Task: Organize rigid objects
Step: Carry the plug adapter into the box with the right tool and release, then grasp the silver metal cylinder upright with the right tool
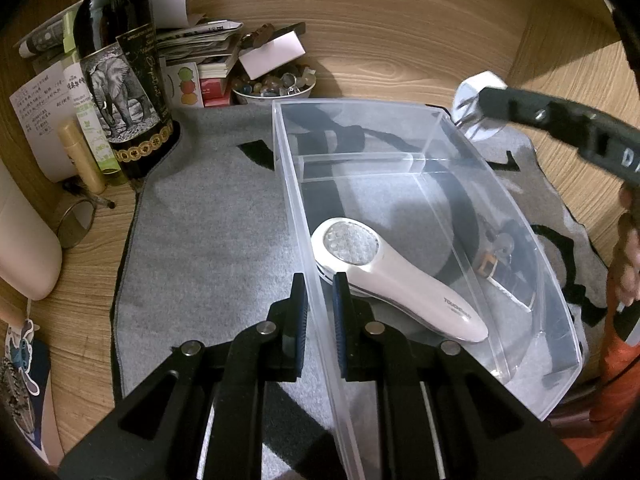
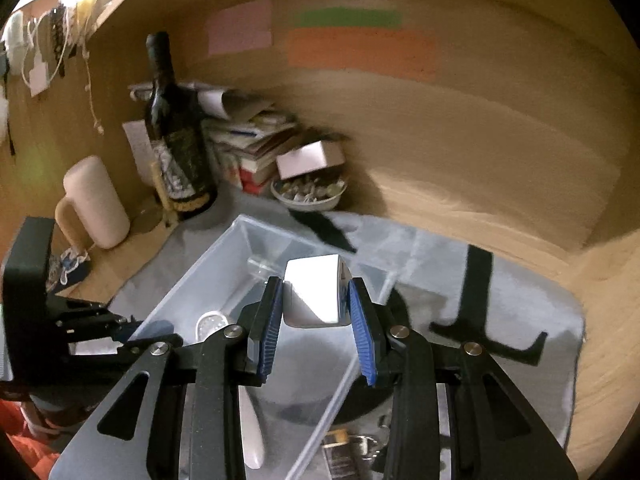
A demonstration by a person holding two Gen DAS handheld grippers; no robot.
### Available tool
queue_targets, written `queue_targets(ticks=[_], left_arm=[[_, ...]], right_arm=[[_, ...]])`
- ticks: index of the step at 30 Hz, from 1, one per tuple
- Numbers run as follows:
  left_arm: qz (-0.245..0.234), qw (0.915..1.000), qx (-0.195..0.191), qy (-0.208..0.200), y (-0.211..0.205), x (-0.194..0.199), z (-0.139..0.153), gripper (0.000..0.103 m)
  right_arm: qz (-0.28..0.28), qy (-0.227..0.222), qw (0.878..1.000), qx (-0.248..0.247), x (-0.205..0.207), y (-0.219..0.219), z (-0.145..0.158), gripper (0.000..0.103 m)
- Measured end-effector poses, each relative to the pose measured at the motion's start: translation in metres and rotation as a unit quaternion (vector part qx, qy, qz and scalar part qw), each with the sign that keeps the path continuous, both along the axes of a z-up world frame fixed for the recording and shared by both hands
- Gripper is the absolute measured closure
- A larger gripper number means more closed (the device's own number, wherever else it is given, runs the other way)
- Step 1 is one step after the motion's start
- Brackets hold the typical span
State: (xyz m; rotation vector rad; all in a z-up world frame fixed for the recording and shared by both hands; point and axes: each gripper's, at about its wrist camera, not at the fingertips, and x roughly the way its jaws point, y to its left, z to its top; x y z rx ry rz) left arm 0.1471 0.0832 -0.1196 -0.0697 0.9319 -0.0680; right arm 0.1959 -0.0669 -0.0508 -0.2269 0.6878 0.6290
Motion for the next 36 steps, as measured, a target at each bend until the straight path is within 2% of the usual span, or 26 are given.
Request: queue_targets(ticks=[11, 19, 27, 29, 31, 33, 36], left_arm=[[-0.001, 1.0000, 0.000, -0.002, -0.003, 0.002, 0.000, 0.090], [-0.001, 1.0000, -0.002, -0.001, -0.002, 0.003, 0.000, 0.090], [-0.003, 1.0000, -0.002, -0.002, 0.000, 0.003, 0.000, 0.090], [-0.003, 1.0000, -0.001, -0.002, 0.000, 0.003, 0.000, 0.090], [-0.003, 1.0000, -0.001, -0.002, 0.000, 0.003, 0.000, 0.090], [-0.003, 1.0000, -0.001, -0.002, 0.001, 0.002, 0.000, 0.090], [-0.003, 1.0000, -0.001, -0.002, 0.000, 0.002, 0.000, 0.090]], right_arm=[[0.026, 0.051, 0.997, -0.048, 0.009, 0.024, -0.038, 0.073], [0.036, 0.064, 0.995, -0.074, 0.007, 0.034, -0.052, 0.072], [0.026, 0.053, 0.996, -0.065, 0.006, 0.028, -0.043, 0.072], [0.021, 0.049, 0.997, -0.062, 0.006, 0.024, -0.038, 0.069], [0.014, 0.040, 0.998, -0.052, 0.004, 0.017, -0.030, 0.061], [0.006, 0.029, 0.999, -0.045, 0.003, 0.012, -0.023, 0.057], [-0.010, 0.011, 0.999, -0.036, 0.000, -0.002, -0.009, 0.056]])
